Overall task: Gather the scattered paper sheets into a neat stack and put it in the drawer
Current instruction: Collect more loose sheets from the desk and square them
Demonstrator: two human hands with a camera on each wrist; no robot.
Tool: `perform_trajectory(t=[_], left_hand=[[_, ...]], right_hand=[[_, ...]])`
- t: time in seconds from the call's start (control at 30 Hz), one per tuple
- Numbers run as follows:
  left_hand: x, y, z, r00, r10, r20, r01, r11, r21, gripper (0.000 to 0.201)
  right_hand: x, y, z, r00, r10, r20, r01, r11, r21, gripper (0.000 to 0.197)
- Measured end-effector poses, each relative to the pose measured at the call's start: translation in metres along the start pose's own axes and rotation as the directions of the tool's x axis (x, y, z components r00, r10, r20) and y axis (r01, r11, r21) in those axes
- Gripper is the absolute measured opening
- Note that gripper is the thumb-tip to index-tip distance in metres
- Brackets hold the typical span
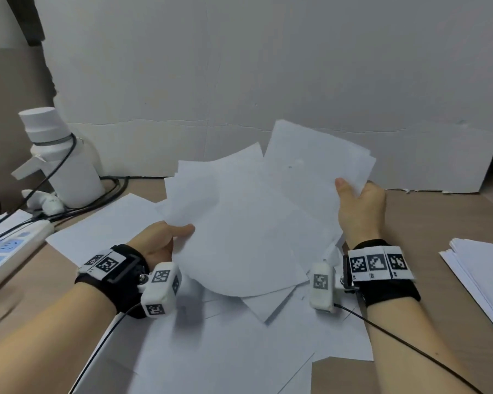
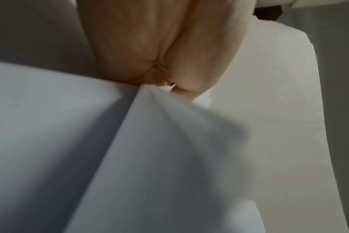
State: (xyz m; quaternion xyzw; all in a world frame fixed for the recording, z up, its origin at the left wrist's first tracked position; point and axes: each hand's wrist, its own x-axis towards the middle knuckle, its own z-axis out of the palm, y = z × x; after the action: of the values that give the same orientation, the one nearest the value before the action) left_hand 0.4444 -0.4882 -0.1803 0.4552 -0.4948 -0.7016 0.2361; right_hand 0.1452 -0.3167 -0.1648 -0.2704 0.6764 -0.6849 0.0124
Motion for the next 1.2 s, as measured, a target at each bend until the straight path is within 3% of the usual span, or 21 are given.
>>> perform_trajectory(t=[0.2, 0.33, 0.5, 0.57, 0.67, 0.77, 0.87, 0.93, 1.0, 1.07, 1.2], left_hand=[[0.002, -0.001, -0.006, 0.999, -0.016, -0.049, 0.018, 0.999, 0.035, 0.031], [0.005, -0.003, -0.004, 0.996, 0.002, -0.094, 0.004, 0.998, 0.065, 0.027], [0.003, 0.001, -0.004, 1.000, 0.009, -0.029, -0.007, 0.999, 0.049, 0.025], [0.001, 0.003, -0.006, 1.000, 0.002, 0.004, -0.002, 1.000, 0.028, 0.025], [-0.002, 0.006, -0.010, 0.997, -0.029, 0.065, 0.032, 0.999, -0.037, 0.023], [-0.001, 0.007, -0.014, 0.987, -0.072, 0.142, 0.091, 0.988, -0.129, 0.028], [0.003, 0.008, -0.020, 0.970, -0.093, 0.224, 0.143, 0.965, -0.220, 0.054], [0.006, 0.007, -0.022, 0.952, -0.096, 0.289, 0.161, 0.965, -0.208, 0.069], [0.005, 0.005, -0.020, 0.920, -0.110, 0.376, 0.185, 0.968, -0.169, 0.069], [0.003, 0.005, -0.015, 0.904, -0.100, 0.416, 0.158, 0.982, -0.107, 0.052], [0.007, 0.005, -0.004, 0.949, -0.069, 0.307, 0.081, 0.996, -0.027, 0.031]], right_hand=[[0.005, -0.023, 0.002, 0.961, -0.058, -0.269, 0.100, 0.984, 0.147, 0.012], [0.016, -0.070, 0.007, 0.909, -0.196, -0.369, 0.275, 0.945, 0.176, 0.022], [0.033, -0.123, 0.027, 0.931, -0.344, -0.126, 0.360, 0.922, 0.143, 0.015], [0.038, -0.134, 0.037, 0.951, -0.309, 0.025, 0.305, 0.947, 0.103, 0.014], [0.045, -0.130, 0.056, 0.959, -0.159, 0.234, 0.154, 0.987, 0.039, 0.013], [0.038, -0.111, 0.073, 0.903, 0.017, 0.430, 0.030, 0.994, -0.104, 0.015], [0.023, -0.092, 0.086, 0.797, 0.185, 0.576, -0.007, 0.955, -0.297, 0.028], [0.015, -0.082, 0.096, 0.742, 0.258, 0.619, 0.020, 0.914, -0.405, 0.030], [0.010, -0.073, 0.105, 0.721, 0.281, 0.633, 0.036, 0.897, -0.440, 0.030], [0.006, -0.067, 0.114, 0.736, 0.279, 0.617, 0.018, 0.903, -0.429, 0.032], [0.002, -0.059, 0.129, 0.774, 0.299, 0.558, -0.058, 0.911, -0.407, 0.038]])
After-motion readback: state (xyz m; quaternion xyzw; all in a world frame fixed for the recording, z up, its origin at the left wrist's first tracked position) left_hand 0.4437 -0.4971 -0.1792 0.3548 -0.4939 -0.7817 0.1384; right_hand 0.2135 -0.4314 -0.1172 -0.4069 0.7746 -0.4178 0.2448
